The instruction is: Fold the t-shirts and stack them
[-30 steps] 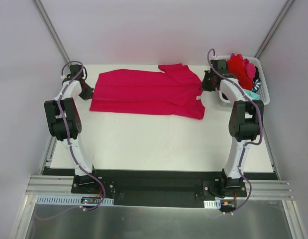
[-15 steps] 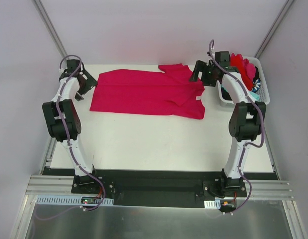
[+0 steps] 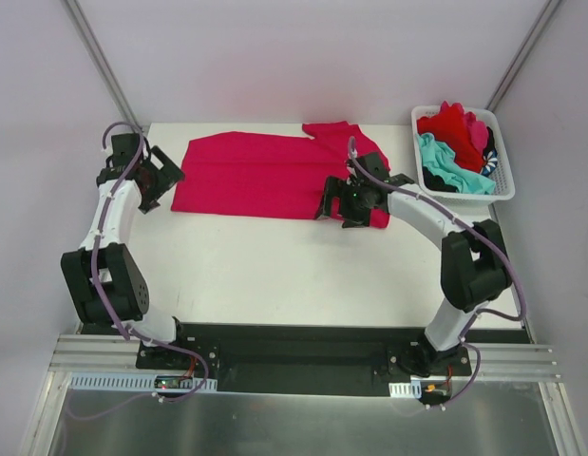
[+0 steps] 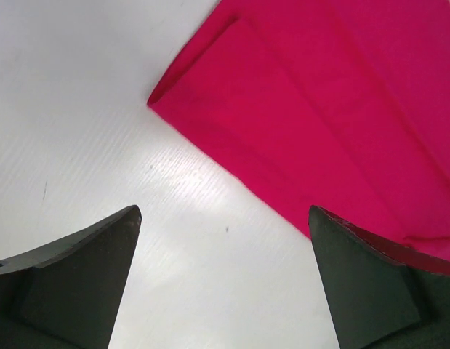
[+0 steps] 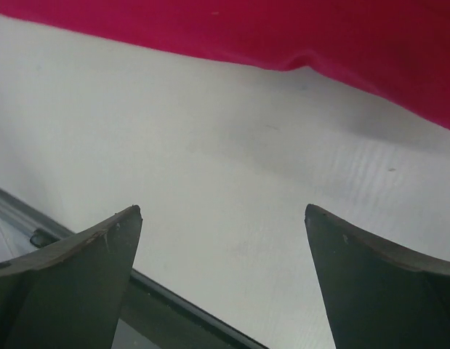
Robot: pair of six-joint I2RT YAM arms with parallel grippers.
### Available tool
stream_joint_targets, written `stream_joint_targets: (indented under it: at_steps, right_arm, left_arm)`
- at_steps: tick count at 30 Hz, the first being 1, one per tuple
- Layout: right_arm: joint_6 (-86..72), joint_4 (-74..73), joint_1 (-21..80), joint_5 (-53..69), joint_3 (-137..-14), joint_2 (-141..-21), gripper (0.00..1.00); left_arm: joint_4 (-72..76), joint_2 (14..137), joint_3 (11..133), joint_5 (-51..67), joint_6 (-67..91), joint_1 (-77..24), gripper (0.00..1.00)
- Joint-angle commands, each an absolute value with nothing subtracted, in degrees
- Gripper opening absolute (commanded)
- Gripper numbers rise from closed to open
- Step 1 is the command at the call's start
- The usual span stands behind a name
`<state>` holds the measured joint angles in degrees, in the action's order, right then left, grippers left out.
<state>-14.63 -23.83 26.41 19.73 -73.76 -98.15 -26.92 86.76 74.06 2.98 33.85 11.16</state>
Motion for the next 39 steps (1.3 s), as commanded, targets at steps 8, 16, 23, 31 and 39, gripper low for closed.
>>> stream_joint_targets:
  at_steps: [8, 16, 23, 31, 39]
  right_arm:
    - [-5.64, -31.03, 16.97, -3.34, -71.2, -93.26, 0.88]
    - [5.26, -29.98, 14.5, -8.61, -67.68, -92.37, 0.71]
    - [11.6, -26.63, 14.24, -4.93, -69.34, -96.32, 0.55]
    - [15.91, -27.6, 14.15, -3.78, -72.77, -102.74, 0.46]
    - [17.66, -27.95, 12.31, -4.66, -75.32, -104.85, 0.07]
  left_arm:
    - [-27.6, 90.52, 72.51, 6.77, 32.7, 14.94, 0.99]
    - [-26.98, 95.53, 74.53, 7.74, 32.43, 15.03, 0.99]
    - [-26.98, 97.82, 76.55, 7.12, 31.03, 15.2, 0.99]
    - [-26.89, 98.44, 77.08, 6.68, 30.5, 16.08, 0.99]
    - [-26.89, 99.23, 77.69, 7.12, 30.85, 16.88, 0.99]
